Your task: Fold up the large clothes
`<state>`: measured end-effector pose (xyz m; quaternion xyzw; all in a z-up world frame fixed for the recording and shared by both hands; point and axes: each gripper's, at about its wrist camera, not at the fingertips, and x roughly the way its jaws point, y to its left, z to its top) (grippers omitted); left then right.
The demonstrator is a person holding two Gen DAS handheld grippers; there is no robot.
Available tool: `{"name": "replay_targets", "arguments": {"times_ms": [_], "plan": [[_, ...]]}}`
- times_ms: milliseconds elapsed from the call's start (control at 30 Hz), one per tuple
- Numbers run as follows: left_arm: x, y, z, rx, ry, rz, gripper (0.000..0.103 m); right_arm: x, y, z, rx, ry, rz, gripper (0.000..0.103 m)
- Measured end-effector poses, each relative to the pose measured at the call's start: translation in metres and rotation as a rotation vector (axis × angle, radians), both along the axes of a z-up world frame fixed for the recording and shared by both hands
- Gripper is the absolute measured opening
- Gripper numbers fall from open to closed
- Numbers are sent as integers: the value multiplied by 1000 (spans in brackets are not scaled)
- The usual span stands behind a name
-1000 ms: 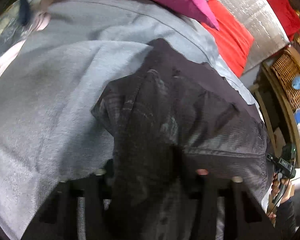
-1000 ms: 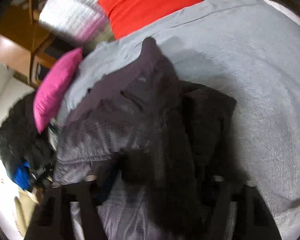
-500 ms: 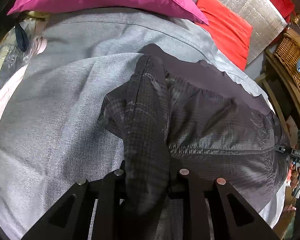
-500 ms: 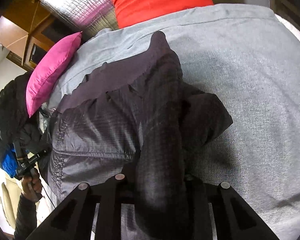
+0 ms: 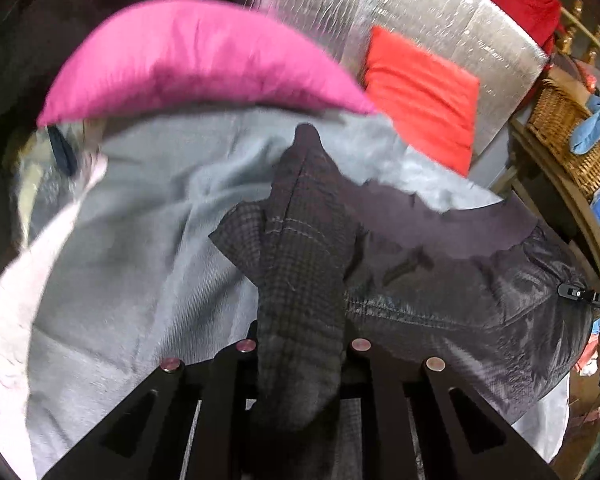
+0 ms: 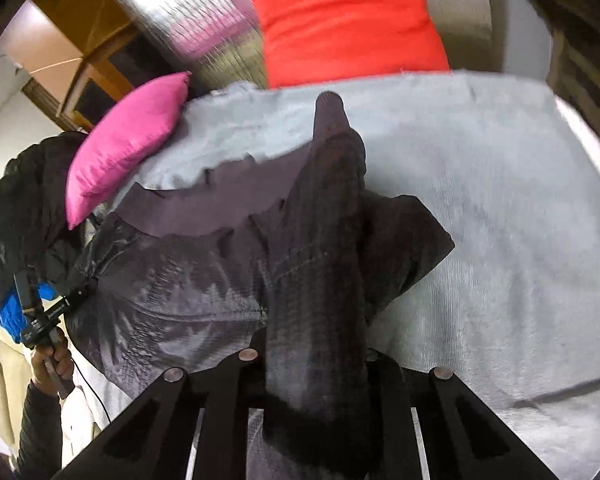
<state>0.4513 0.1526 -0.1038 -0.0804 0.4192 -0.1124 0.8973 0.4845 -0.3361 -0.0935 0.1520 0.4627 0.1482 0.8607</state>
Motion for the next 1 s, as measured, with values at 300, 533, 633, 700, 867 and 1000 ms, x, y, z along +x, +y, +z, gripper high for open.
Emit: {"name": "replay_targets", "arguments": {"times_ms": [300, 533, 633, 700, 867, 1000], "plan": [[-46, -17, 66, 7, -137, -45, 15, -50, -3, 83, -57, -137, 15, 16], [-98, -34, 97, -10, -232, -77, 15, -107, -25, 110, -69, -207, -14, 16], [-119, -43, 101, 12, -263, -90, 15, -133, -34, 113, -66, -230, -26, 16], [-132, -48, 99, 16, -275, -98, 15, -146, -37, 111, -76, -237, -30, 16], [-153, -53, 77, 10, -259, -98, 15, -172, -46, 88, -58, -237, -52, 16], [-164, -54, 50, 17, -228, -95, 15, -184, -49, 55, -48, -209, -58, 16]]}}
